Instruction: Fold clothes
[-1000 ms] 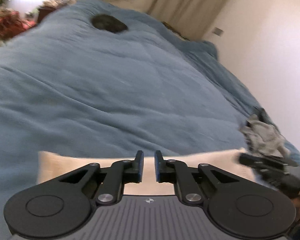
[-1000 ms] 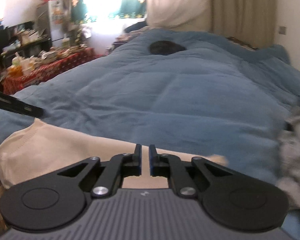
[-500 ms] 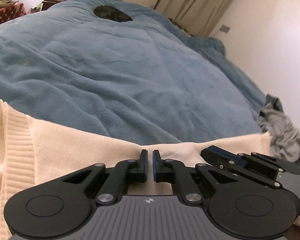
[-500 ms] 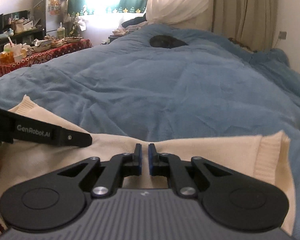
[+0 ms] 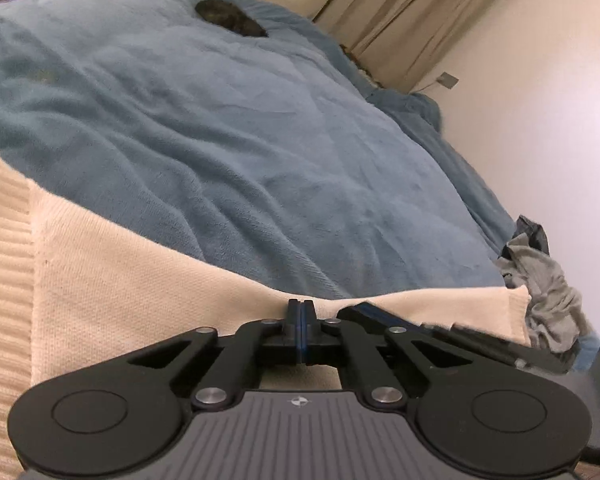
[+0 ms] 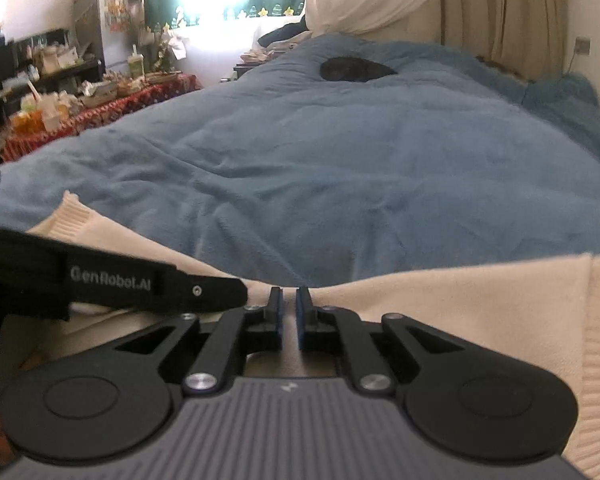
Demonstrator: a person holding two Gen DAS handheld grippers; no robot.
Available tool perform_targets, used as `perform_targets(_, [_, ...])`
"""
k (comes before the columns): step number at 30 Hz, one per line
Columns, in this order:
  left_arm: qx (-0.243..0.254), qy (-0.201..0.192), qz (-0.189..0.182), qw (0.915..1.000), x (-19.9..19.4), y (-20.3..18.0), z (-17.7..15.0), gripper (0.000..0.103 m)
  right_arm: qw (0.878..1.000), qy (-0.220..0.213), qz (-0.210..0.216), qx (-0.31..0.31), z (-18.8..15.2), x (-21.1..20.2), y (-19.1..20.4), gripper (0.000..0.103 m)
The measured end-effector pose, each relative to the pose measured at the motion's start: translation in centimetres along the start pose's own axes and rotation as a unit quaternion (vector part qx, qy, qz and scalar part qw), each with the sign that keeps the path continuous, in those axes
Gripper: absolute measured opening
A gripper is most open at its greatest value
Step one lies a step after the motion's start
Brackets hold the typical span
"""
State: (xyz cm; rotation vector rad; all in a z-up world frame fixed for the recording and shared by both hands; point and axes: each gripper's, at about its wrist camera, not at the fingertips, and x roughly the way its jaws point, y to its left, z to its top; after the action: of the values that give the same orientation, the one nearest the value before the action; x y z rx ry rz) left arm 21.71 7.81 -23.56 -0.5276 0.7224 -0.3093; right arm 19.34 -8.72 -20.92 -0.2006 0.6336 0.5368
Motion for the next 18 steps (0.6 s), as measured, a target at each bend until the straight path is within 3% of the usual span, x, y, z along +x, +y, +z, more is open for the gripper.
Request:
perform_targets(7, [0.002, -0.003, -0.010, 0.9999, 0.1, 0.3, -0.1, 0.003, 0.995, -0.027, -0.091, 0.008, 0.4, -1.9, -3.8, 0.002])
perform_targets(12, [0.009, -0.007, -0.009, 0.9999, 0.1, 0.3, -0.3, 0.003, 0.984, -0.040, -0.172, -0.001, 0.0, -3.8, -7.6, 0.004])
perform_targets(18, [0.012, -0.010, -0.008, 0.9999, 0.1, 0.3, -0.4, 0.003, 0.969, -0.061, -0.225, 0.077, -0.2, -6.2, -12.5, 0.008])
